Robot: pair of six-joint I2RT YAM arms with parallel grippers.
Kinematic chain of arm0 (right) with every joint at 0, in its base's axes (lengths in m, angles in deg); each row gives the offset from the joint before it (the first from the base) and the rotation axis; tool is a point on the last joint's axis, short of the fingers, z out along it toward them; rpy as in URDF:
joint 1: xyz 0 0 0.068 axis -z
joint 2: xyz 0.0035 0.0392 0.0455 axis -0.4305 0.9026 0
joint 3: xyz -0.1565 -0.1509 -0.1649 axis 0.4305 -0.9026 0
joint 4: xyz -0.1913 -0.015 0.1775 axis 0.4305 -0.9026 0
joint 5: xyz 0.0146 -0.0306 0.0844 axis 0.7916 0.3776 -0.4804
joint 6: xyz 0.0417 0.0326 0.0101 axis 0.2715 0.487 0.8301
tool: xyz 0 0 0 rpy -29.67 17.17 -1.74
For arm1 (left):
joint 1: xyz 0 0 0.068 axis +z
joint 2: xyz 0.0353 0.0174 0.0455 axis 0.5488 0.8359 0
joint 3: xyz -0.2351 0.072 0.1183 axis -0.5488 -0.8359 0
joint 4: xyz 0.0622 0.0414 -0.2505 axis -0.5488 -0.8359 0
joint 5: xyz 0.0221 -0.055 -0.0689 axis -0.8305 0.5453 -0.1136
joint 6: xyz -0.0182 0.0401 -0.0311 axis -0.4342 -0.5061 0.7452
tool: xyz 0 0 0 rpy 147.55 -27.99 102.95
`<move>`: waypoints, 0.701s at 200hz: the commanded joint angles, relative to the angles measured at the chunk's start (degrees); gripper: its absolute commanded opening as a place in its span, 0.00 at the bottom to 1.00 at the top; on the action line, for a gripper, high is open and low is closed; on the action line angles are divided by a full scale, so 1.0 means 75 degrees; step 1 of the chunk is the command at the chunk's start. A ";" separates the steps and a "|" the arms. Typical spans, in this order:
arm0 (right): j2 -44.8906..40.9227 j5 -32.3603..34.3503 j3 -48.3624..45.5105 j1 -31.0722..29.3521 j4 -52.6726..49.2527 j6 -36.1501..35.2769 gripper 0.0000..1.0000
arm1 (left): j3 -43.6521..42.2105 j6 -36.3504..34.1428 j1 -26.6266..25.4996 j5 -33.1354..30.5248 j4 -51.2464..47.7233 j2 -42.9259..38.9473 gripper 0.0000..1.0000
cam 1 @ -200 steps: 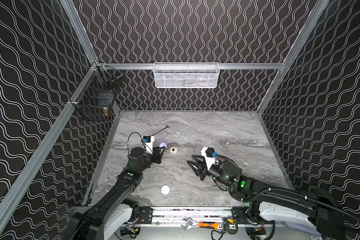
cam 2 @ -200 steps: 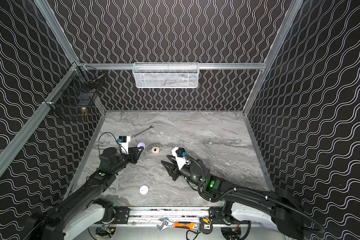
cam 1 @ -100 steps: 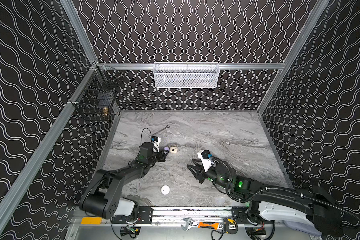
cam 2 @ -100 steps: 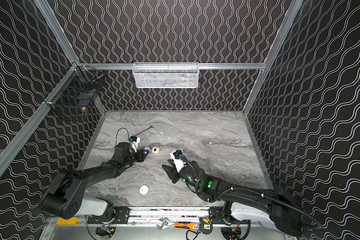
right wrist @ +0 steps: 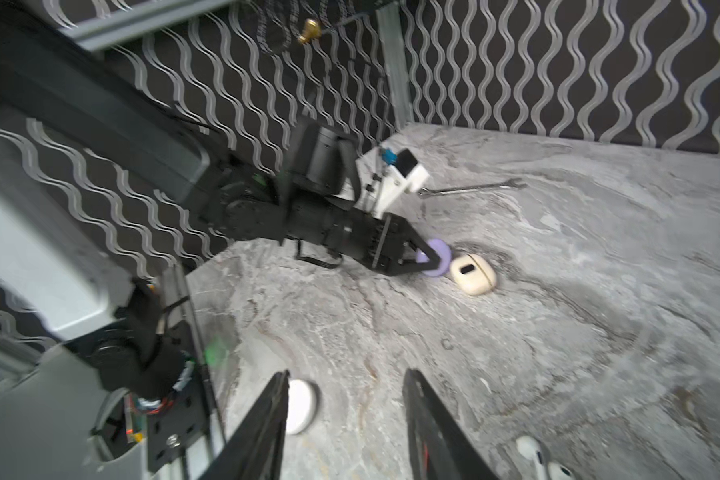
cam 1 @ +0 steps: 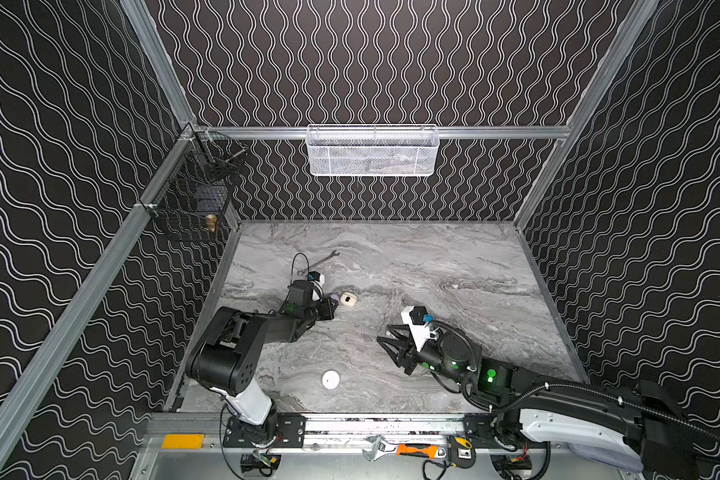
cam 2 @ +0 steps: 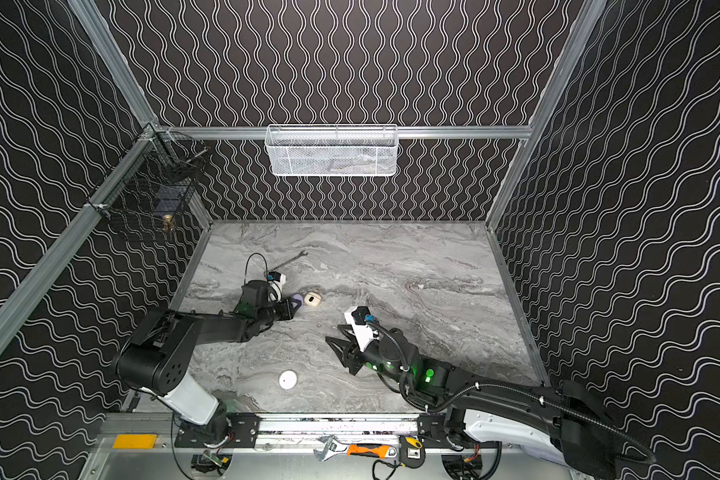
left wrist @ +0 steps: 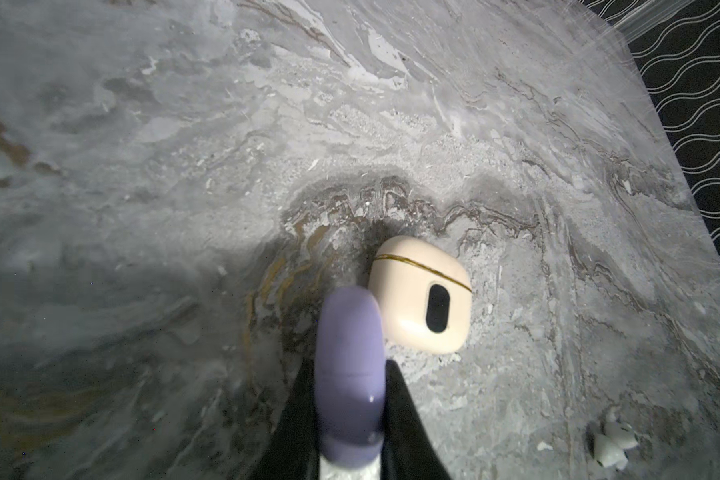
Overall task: Insert the wireless bluetooth earbuds into the charging case
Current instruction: 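Set the lilac case down with left gripper while right moves to white case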
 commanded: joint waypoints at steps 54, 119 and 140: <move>-0.0732 -0.0529 -0.0807 -0.0036 0.0021 0.0440 0.64 | -0.0475 0.0565 0.0102 0.0242 -0.0938 -0.1978 0.98; 0.1739 -0.0750 -0.0484 -0.0537 0.0435 -0.0065 0.82 | -0.0744 -0.0002 0.0098 -0.2059 -0.5165 -0.6210 0.98; 0.2999 -0.0277 0.0137 -0.0863 0.0155 -0.0479 0.84 | -0.1273 0.0166 0.0103 -0.2778 -0.5577 -0.7195 0.98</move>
